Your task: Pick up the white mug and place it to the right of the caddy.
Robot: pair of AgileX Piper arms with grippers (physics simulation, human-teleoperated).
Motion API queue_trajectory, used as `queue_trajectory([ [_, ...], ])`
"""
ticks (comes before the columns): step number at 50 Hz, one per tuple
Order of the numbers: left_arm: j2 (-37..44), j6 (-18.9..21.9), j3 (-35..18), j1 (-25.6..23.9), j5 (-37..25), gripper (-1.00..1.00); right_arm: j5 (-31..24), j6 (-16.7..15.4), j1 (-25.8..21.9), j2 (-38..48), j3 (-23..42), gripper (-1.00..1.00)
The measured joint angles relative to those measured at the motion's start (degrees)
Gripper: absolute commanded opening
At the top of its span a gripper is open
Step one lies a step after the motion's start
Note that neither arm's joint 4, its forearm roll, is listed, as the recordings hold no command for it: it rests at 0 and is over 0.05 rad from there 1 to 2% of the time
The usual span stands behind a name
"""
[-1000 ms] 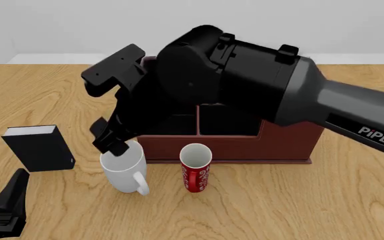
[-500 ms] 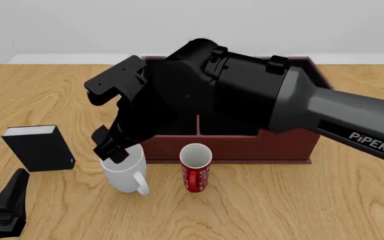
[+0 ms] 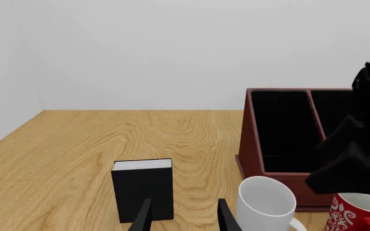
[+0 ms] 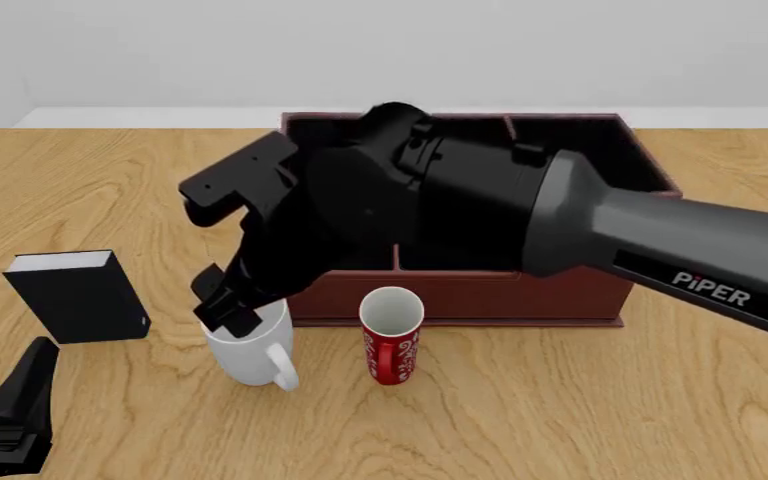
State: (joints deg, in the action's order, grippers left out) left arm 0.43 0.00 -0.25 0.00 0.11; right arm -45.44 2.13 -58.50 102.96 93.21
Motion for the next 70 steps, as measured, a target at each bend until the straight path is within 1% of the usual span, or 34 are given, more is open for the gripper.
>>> queue_trajectory([
  [28, 0.0, 0.0, 0.0, 0.0, 0.0, 1.0, 1.0, 1.4, 0.7, 1.2, -0.8, 1.0],
  [70, 0.0, 0.0, 0.0, 0.0, 0.0, 1.0, 1.1, 2.5, 0.4, 3.7, 0.4, 1.0],
])
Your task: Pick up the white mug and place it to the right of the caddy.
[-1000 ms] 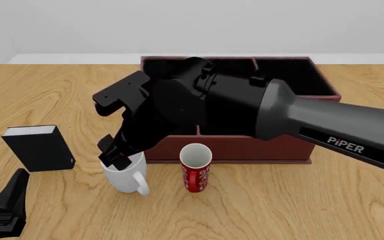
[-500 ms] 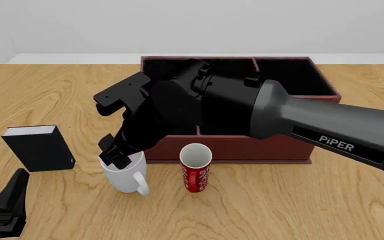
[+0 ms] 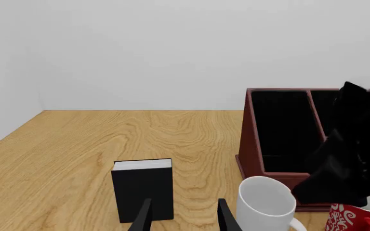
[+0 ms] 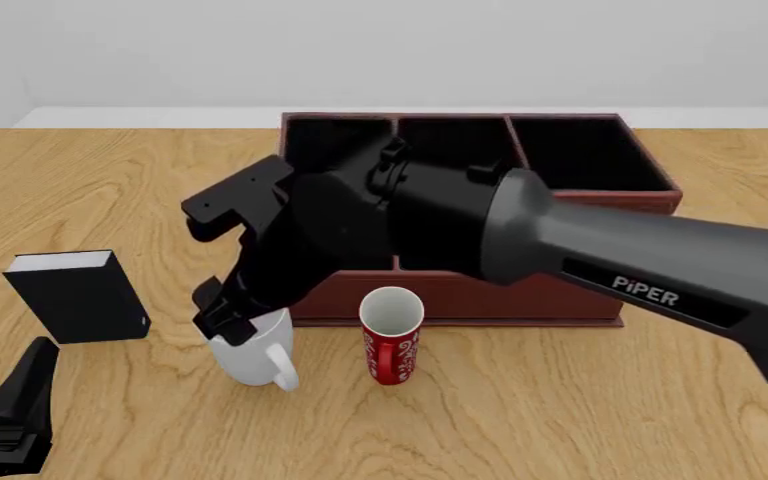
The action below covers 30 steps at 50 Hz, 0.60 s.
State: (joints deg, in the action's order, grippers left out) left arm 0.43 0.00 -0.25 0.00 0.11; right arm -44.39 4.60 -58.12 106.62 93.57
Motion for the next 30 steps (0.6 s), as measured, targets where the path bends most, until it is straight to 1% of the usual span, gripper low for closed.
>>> queue_trajectory([
  [30, 0.0, 0.0, 0.0, 0.0, 0.0, 1.0, 1.1, 0.9, 0.1, 0.7, -1.7, 1.0],
])
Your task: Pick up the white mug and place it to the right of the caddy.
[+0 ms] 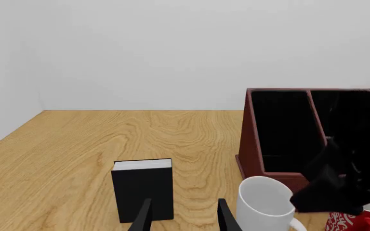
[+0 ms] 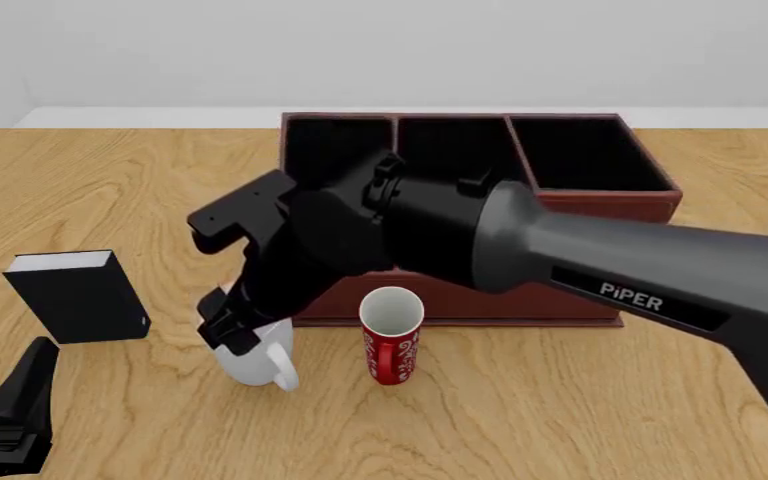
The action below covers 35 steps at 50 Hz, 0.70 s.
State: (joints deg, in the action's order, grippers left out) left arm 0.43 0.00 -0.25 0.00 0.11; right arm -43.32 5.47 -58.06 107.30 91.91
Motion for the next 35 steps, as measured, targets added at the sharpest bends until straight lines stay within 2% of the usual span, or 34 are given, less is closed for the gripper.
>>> queue_trajectory([
  [35, 0.0, 0.0, 0.0, 0.0, 0.0, 1.0, 2.2, 1.9, 0.1, 0.5, -3.2, 1.0],
])
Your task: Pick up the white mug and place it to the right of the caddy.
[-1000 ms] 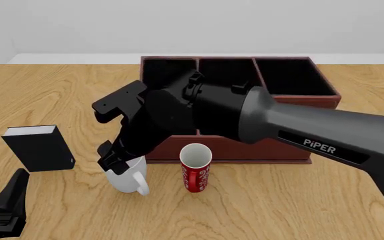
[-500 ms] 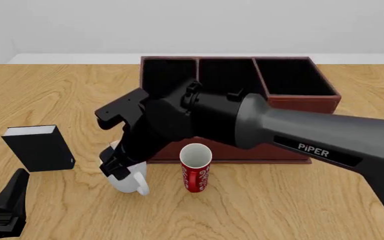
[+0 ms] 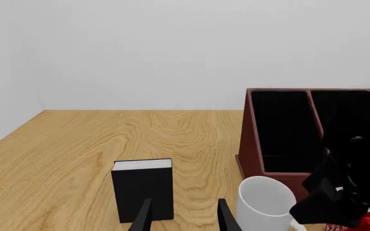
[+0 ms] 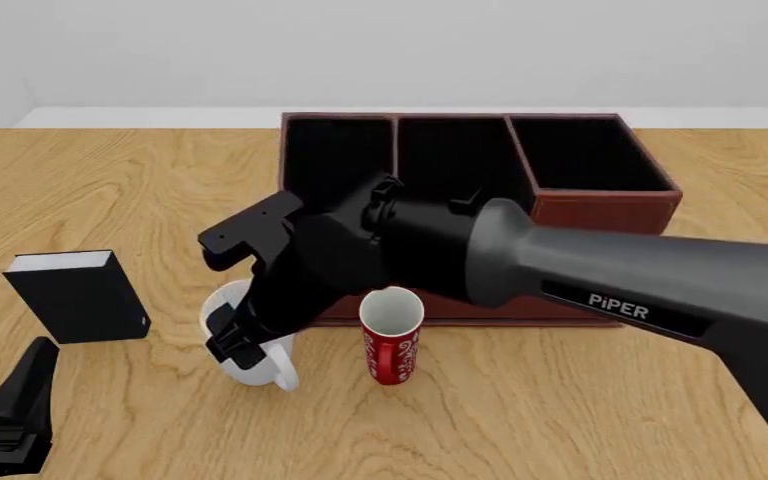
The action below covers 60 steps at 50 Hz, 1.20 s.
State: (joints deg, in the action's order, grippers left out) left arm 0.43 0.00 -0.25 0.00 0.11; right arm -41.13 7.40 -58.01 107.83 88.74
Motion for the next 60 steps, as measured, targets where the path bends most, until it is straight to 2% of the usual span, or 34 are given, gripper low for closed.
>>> queue_trajectory([
  [60, 0.0, 0.0, 0.0, 0.0, 0.0, 1.0, 2.6, 2.0, 0.1, 2.8, -3.2, 1.0],
])
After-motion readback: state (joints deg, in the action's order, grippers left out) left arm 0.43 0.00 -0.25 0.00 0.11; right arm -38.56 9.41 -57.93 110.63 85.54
